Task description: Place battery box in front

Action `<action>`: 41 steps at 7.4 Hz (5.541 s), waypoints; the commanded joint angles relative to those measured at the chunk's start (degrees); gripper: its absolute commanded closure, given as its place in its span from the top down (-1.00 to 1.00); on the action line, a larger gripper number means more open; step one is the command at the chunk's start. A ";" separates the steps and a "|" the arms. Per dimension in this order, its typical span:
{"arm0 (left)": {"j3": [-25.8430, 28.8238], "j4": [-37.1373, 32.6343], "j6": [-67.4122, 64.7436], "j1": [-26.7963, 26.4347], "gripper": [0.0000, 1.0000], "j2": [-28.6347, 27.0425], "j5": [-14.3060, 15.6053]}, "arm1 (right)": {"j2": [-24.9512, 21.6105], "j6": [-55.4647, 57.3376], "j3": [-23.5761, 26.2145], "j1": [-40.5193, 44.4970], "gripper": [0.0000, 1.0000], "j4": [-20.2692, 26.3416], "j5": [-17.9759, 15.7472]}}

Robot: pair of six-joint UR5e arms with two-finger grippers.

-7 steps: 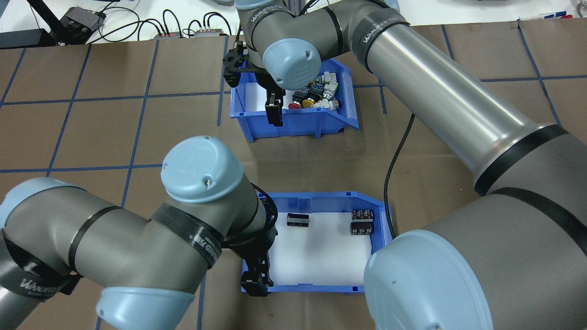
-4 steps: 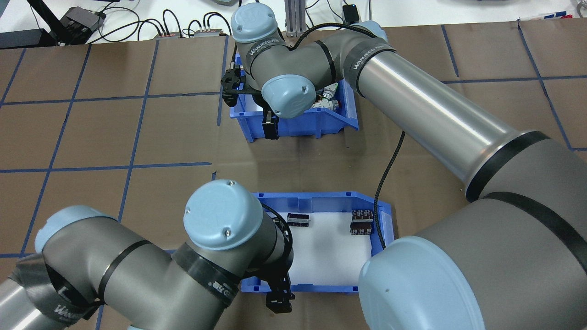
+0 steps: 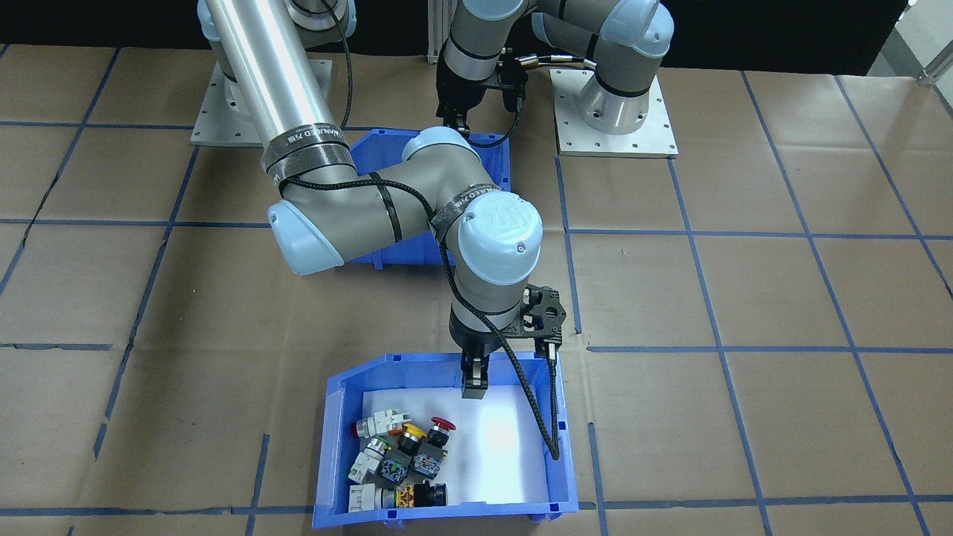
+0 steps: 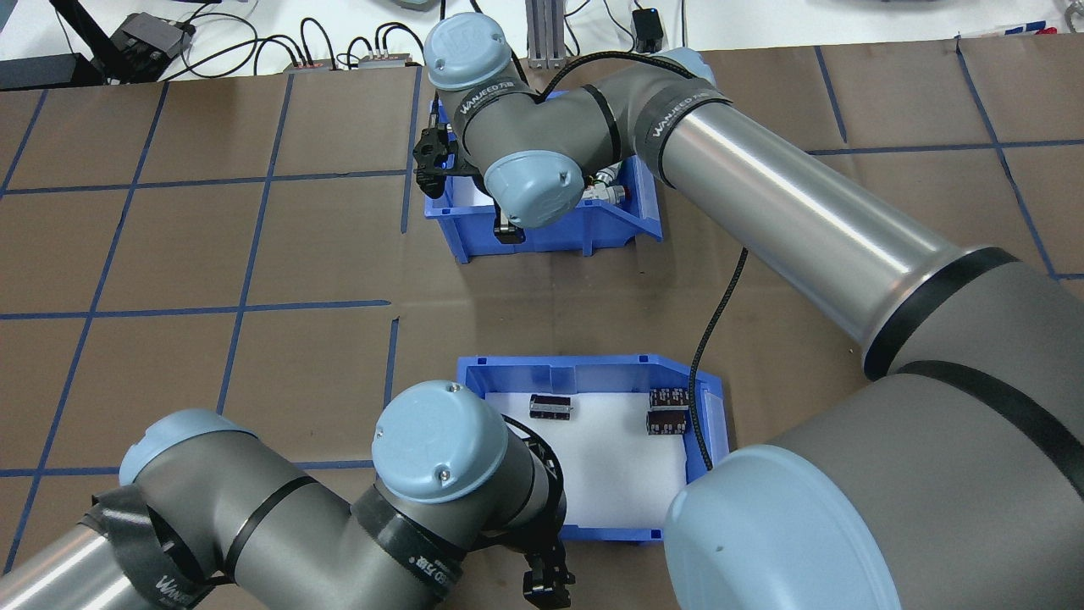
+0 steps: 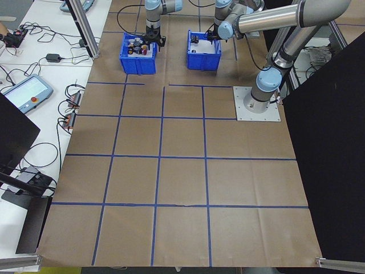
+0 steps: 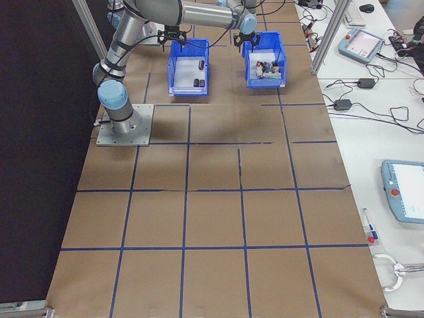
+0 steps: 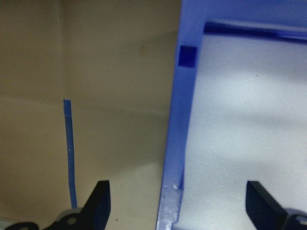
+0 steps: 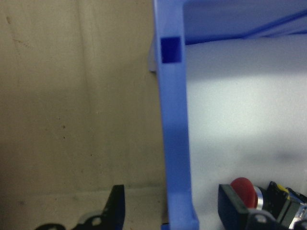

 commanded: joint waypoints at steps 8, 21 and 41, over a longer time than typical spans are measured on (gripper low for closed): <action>-0.58 1.44 -0.78 -2.60 -0.86 -2.79 3.76 | -14.57 -21.02 3.36 -17.14 -1.00 9.08 -4.08; 25.48 0.04 26.21 25.17 -1.00 -12.23 0.89 | -45.27 -52.89 44.95 -46.29 -1.00 -7.52 4.18; 39.94 2.18 31.10 31.41 0.91 -27.51 -18.15 | -63.65 -29.47 66.13 -26.02 -1.00 -4.80 3.56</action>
